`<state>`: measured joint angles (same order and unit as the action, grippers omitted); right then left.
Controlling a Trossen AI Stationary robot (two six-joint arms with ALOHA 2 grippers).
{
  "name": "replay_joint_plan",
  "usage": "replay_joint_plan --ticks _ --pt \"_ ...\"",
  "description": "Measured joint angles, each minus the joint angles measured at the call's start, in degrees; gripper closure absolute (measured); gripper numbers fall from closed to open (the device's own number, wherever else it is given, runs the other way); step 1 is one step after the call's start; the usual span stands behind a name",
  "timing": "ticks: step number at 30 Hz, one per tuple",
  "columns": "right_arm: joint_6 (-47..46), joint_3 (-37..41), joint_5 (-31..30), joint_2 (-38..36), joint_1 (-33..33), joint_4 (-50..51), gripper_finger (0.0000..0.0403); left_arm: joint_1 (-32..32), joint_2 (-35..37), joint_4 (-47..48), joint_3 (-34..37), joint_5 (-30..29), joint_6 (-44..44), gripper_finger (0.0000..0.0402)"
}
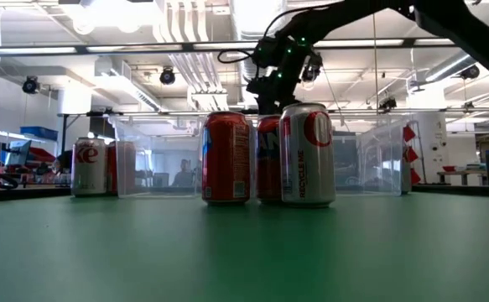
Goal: Sort soda cans
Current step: Put the white pink soda can into the middle transparent bin
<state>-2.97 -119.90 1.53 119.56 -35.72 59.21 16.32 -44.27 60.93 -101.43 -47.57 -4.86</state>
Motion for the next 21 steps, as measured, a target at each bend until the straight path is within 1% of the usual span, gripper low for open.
replay_joint_plan --ticks 12,17,21 --pt "1.16 0.55 0.13 2.88 -1.12 -0.32 0.0151 0.0 -0.15 0.0 1.11 -0.04 -0.22 0.0102" --pt "1.59 0.73 0.35 2.93 -0.91 -0.55 0.014 0.0 -0.22 0.13 1.6 -0.05 -0.22 0.0102" --pt "1.91 0.81 0.23 2.91 -0.93 0.04 0.0122 0.0 -0.22 0.14 1.6 -0.07 -0.22 0.0102"
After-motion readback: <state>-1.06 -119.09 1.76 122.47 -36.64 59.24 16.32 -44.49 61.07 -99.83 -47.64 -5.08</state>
